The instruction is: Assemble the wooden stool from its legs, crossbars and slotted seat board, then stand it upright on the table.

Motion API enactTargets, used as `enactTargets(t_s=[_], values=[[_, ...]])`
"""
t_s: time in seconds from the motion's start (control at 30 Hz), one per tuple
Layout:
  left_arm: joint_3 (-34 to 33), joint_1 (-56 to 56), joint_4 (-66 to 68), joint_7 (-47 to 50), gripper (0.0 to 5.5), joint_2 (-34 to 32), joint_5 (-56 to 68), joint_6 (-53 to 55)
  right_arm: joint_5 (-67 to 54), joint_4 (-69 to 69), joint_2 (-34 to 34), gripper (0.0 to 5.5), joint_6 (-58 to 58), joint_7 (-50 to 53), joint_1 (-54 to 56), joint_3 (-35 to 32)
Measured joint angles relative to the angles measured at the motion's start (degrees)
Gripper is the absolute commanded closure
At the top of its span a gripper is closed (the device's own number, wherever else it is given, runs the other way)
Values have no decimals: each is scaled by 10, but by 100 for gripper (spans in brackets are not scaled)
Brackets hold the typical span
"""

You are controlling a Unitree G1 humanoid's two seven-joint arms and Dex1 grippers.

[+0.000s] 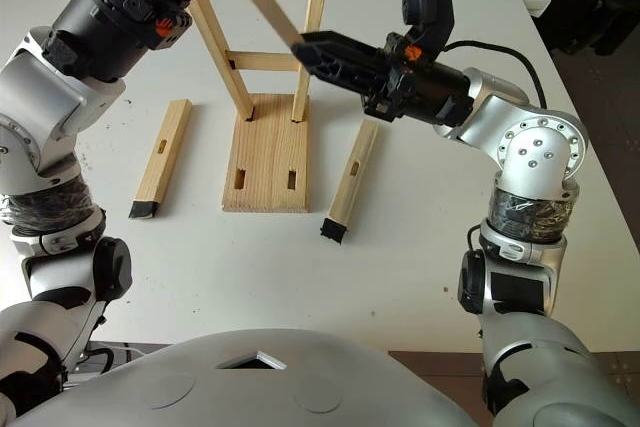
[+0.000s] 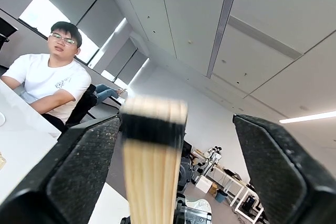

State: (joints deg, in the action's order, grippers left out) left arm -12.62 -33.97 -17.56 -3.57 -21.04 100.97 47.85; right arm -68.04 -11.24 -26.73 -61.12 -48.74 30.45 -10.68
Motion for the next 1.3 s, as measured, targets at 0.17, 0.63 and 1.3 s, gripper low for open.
enactTargets(t_s=[0.17,0.63,1.3], values=[[7,18,-17,-17,156,0,-21,-11,-9,16,-16,416,-15,-20,5,2],[12,41,-46,-52,305,-13,-53,-29,-4,41,-41,416,-25,-61,36,26],[7,67,-50,-156,419,-74,-100,-32,19,63,-56,416,-24,-100,62,38]])
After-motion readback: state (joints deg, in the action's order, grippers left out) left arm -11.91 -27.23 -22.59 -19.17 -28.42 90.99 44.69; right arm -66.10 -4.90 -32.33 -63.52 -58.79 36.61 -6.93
